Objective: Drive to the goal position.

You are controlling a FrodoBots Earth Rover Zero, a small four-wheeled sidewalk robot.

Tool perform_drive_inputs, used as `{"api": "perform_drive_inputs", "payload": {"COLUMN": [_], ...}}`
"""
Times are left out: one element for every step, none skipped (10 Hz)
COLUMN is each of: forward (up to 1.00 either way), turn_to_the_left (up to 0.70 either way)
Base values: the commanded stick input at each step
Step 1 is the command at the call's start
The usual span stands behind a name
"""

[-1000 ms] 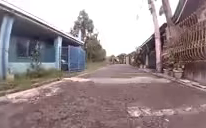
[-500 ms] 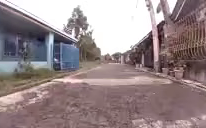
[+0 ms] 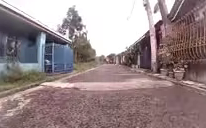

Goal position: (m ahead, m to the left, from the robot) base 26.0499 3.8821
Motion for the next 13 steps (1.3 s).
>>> {"api": "perform_drive_inputs", "payload": {"forward": [0.7,0.7,0.7,0.7,0.7,0.7,0.7,0.7,0.7,0.7,0.7,0.7,0.7], "turn_to_the_left": [-0.17,-0.03,0.0,0.0,0.0,0.0,0.0,0.0,0.0,0.0,0.0,0.0,0.0]}}
